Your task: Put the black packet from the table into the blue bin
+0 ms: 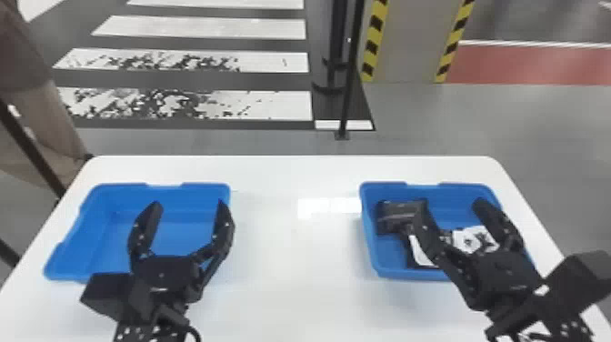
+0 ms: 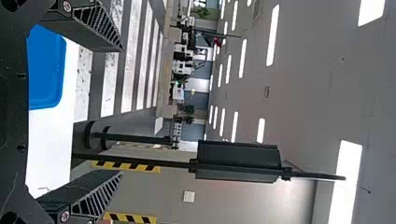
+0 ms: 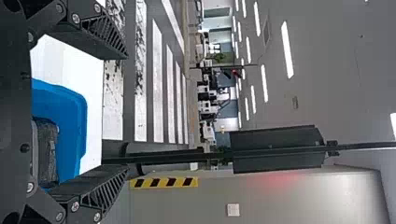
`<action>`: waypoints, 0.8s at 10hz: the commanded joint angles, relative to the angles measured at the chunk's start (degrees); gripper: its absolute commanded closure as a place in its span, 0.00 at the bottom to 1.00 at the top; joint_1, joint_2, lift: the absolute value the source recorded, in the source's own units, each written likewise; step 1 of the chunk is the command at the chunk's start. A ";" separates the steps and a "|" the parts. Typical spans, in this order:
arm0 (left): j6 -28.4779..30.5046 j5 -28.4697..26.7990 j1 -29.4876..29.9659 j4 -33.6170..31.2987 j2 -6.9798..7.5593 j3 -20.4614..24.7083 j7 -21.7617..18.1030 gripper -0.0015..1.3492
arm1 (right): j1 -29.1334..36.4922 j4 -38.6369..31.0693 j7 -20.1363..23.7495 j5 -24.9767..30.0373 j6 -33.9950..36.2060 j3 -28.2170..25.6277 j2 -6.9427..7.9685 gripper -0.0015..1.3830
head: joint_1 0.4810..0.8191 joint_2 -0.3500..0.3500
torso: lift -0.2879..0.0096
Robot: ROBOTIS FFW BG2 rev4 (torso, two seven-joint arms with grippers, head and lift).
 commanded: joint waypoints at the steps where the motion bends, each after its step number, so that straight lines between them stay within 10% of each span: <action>1: 0.00 -0.11 -0.09 0.00 0.11 -0.11 0.00 0.07 | -0.07 0.04 0.10 -0.12 -0.05 0.02 0.00 0.14 | 0.63 0.46 | 0.60; 8: 0.00 -0.69 0.06 0.00 0.03 0.24 0.00 0.07 | 0.07 0.18 0.28 -0.58 -0.05 0.13 -0.09 0.14 | 0.63 0.46 | 0.60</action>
